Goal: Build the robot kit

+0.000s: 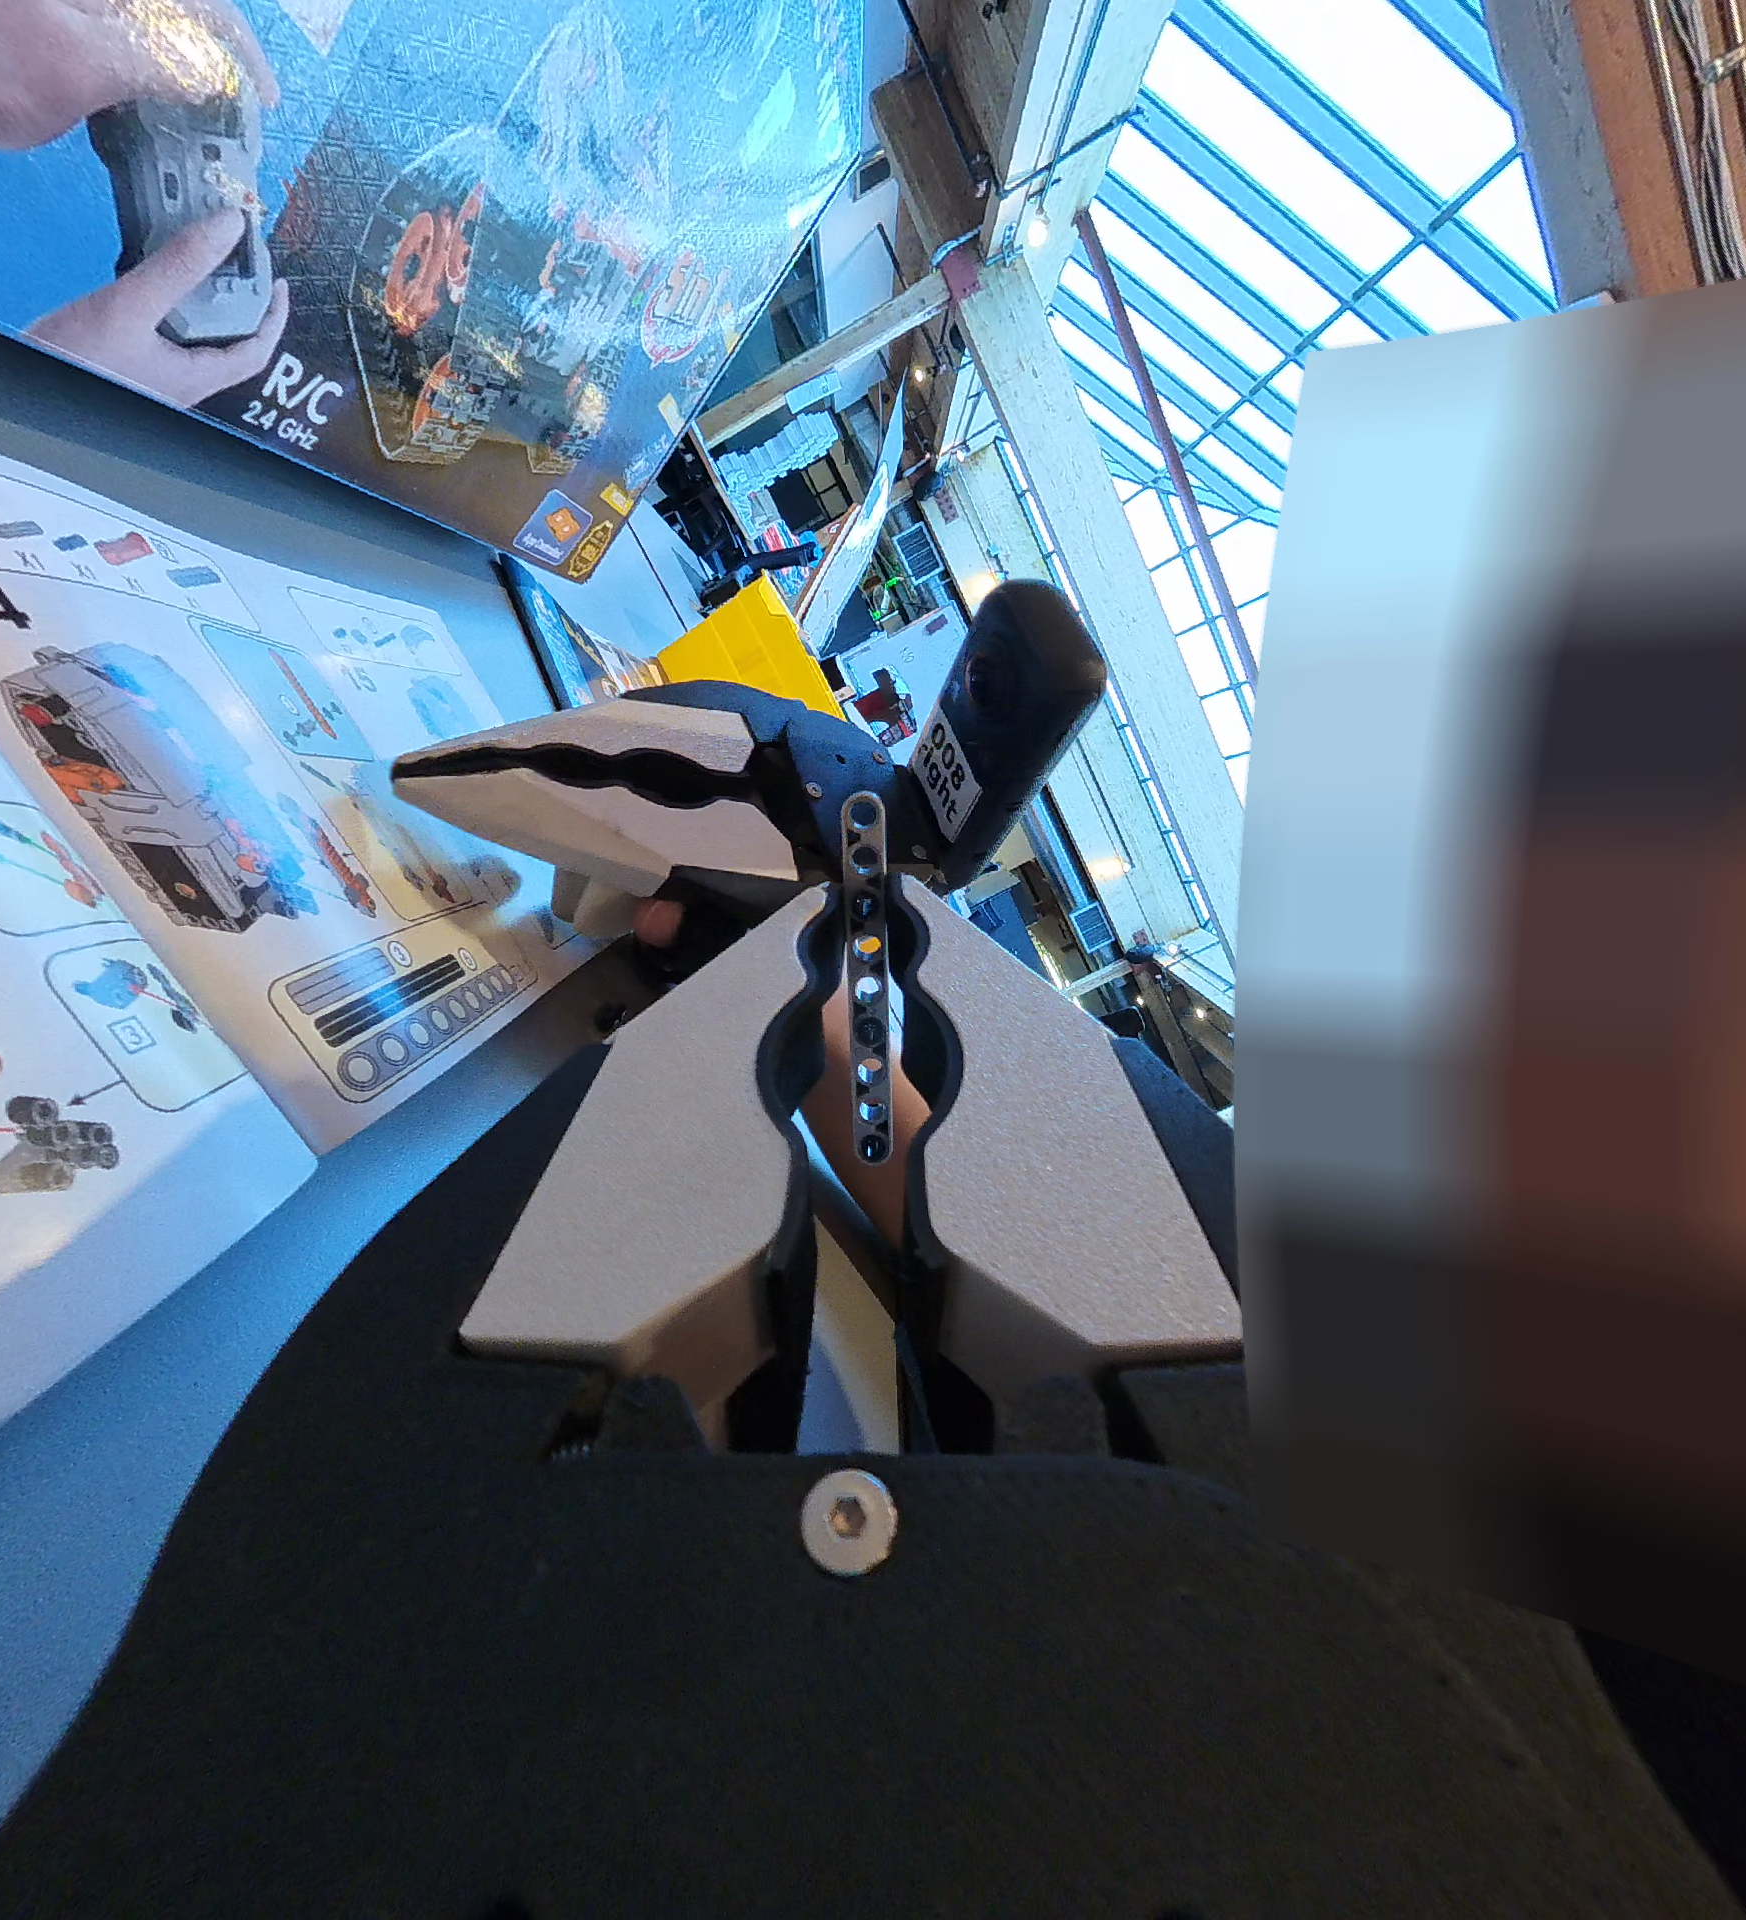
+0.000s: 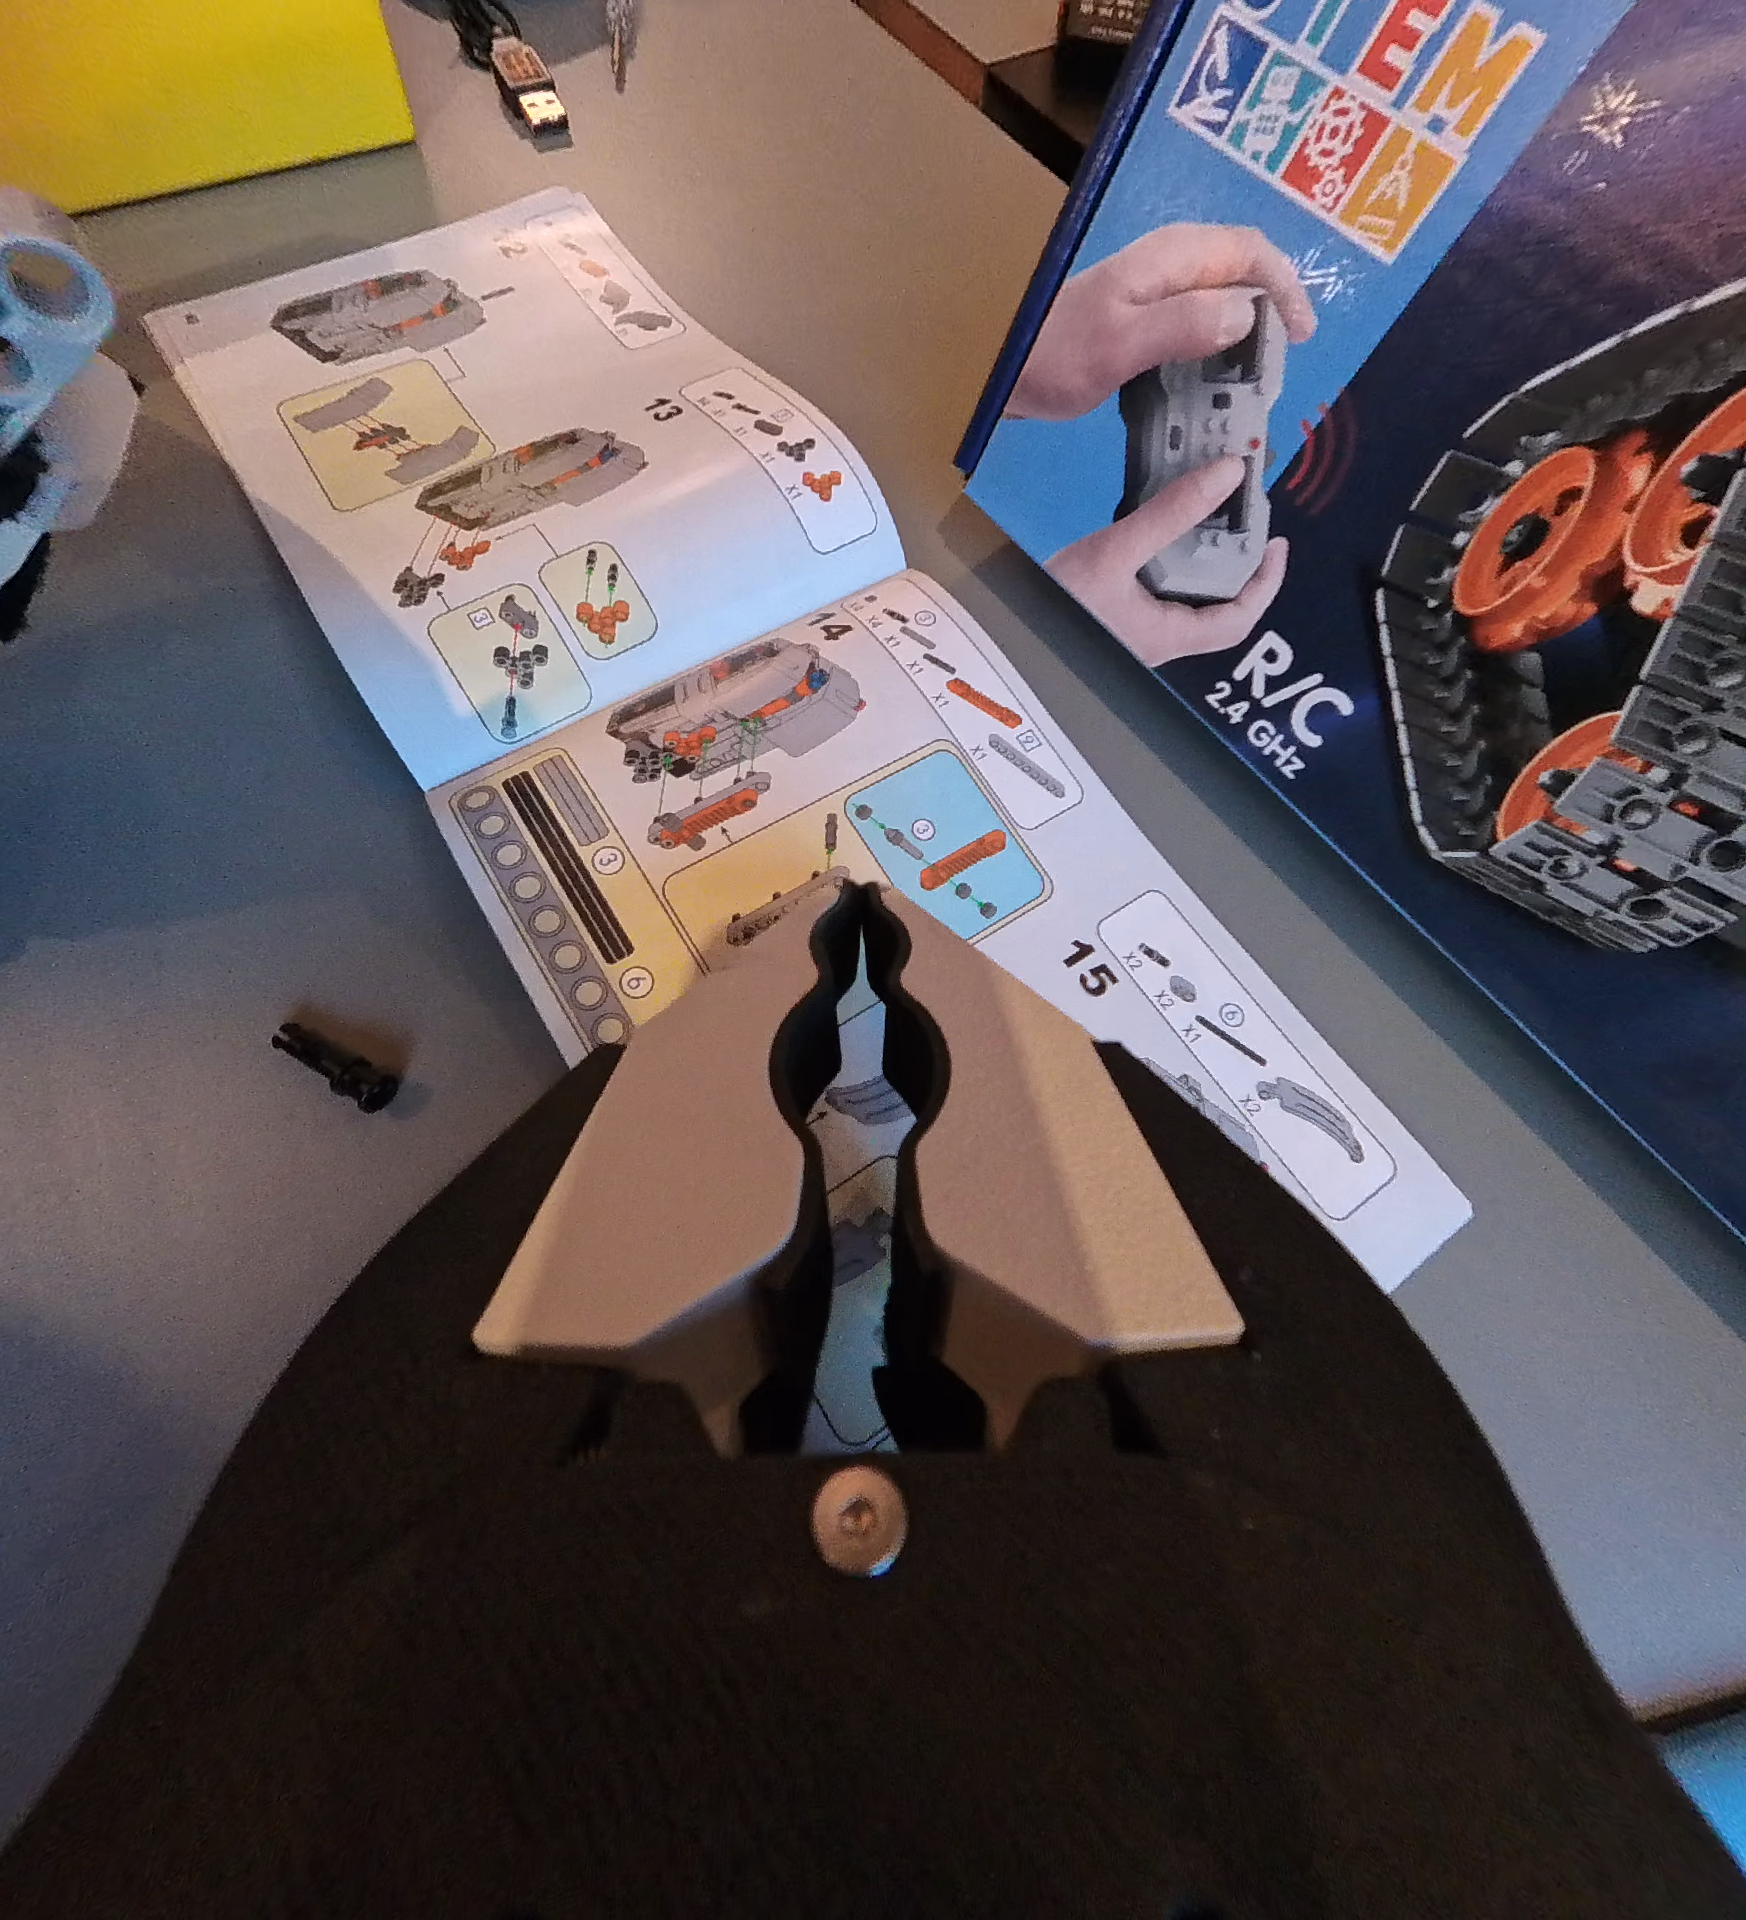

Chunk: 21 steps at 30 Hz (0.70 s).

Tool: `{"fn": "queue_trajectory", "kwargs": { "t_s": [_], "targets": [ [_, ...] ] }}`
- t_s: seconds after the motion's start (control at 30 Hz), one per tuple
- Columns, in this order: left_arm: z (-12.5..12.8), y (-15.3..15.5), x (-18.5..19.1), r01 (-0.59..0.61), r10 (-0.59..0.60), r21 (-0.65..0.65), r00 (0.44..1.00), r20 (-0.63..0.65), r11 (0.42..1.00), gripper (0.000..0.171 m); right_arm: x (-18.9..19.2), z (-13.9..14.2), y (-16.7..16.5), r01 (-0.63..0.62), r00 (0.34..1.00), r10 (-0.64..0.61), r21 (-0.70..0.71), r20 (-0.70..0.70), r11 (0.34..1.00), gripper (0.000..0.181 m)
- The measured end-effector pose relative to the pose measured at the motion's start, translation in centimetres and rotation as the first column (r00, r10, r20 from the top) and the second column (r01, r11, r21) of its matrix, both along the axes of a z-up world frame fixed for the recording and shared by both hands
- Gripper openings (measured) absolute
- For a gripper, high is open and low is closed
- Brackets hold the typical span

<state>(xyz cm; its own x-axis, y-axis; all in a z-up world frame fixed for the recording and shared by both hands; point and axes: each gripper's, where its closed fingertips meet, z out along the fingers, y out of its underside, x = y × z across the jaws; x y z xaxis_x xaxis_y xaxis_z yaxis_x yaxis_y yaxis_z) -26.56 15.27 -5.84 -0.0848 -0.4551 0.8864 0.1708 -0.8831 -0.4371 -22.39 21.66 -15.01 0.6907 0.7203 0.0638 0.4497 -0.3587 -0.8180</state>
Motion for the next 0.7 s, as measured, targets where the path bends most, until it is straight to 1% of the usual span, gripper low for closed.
{"fn": "queue_trajectory", "kwargs": {
  "t_s": [0.3,0.47,0.7],
  "targets": [
    [0.04,0.02,-0.07,-0.002,0.002,-0.001,1.0,0.002,1.0,0.003,0.1,0.29,0.04,0.005,0.999,-0.006,-0.008,-0.035,1.0,0.0],
    [0.04,0.07,-0.15,-0.005,0.005,-0.001,1.0,0.002,1.0,0.003,-0.05,0.86,-0.18,-0.014,0.997,0.015,0.004,-0.076,1.0,0.0],
    [0.06,0.05,-0.12,-0.003,0.003,0.001,1.0,0.001,1.0,0.004,-0.15,0.14,-0.23,-0.019,0.999,0.018,-0.028,-0.039,0.999,0.0]
  ]
}}
